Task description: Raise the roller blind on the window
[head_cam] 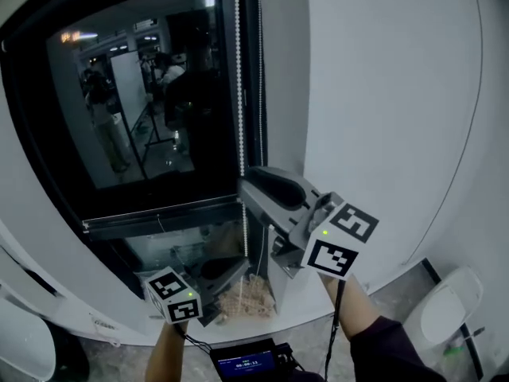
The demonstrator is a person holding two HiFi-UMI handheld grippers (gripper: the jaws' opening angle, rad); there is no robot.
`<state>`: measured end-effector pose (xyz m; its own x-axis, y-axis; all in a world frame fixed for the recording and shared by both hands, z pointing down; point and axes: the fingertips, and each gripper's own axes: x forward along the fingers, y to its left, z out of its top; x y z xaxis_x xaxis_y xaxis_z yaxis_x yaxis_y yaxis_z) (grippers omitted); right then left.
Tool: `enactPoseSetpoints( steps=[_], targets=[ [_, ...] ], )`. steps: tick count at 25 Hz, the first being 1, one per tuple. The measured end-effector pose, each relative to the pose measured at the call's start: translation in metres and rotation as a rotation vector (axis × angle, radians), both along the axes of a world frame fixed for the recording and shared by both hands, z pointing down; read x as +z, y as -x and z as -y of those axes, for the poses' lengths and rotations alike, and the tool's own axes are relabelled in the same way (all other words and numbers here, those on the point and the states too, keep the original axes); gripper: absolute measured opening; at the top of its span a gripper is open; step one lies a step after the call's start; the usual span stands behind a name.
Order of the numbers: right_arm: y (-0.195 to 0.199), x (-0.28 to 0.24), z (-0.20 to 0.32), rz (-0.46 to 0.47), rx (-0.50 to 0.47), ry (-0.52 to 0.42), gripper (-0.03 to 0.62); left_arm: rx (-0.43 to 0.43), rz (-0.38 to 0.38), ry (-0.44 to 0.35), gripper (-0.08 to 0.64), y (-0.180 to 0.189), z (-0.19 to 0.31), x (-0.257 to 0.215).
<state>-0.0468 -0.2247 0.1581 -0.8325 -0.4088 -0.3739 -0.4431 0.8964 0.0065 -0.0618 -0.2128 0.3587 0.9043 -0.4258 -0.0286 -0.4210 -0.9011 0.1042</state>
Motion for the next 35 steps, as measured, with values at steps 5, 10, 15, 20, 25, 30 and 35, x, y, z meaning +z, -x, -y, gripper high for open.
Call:
enactPoseSetpoints(
  steps=[5,10,15,20,25,30,35],
  targets=[
    [0.014,0.010,0.011,-0.071,0.080,0.032,0.058,0.022,-0.003,0.085,0.018,0.000,-0.012,0.043],
    [0.019,0.045,0.008,-0.145,0.133,0.026,0.018,-0.021,0.033,0.129,0.018,0.012,-0.010,0.080],
    [0.010,0.088,0.011,-0.178,0.189,0.052,0.018,-0.076,0.075,0.174,0.020,0.036,-0.001,0.118],
    [0.010,0.149,0.015,-0.227,0.199,0.137,0.018,-0.082,-0.041,0.126,0.021,0.050,0.003,0.072],
    [0.005,0.175,0.013,-0.252,0.239,0.139,0.018,-0.118,-0.049,0.055,0.021,0.047,0.007,0.042],
    [-0.008,0.184,-0.003,-0.351,0.321,0.098,0.258,-0.171,-0.050,-0.019,0.021,0.039,0.011,0.019],
    [-0.041,0.179,-0.005,-0.293,0.400,0.103,0.256,-0.161,-0.079,-0.020,0.021,0.020,0.017,0.009]
  ],
)
